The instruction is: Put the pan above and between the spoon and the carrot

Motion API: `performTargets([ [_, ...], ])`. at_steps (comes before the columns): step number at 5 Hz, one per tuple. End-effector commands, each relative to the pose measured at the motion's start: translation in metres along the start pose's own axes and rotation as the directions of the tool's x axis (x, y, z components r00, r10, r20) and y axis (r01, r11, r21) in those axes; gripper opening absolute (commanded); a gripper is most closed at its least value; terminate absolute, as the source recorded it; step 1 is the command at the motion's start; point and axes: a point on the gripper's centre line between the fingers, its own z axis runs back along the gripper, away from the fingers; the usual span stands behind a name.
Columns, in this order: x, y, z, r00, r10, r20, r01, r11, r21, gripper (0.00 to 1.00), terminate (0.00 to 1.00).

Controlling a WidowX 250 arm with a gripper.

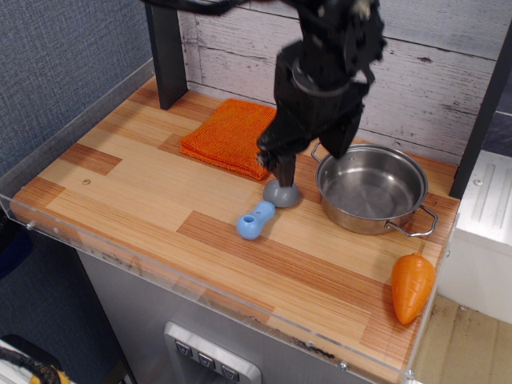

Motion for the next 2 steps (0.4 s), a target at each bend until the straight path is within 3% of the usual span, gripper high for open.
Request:
performTargets([
  [1,0.0072,0.0027,0.0353,1.000,0.015,0.014,-0.014,0.996,-0.090,1.00,0.00],
  [2,0.0072,0.0027,0.0353,1.000,0.015,0.014,-0.014,0.996,-0.090,1.00,1.00],
])
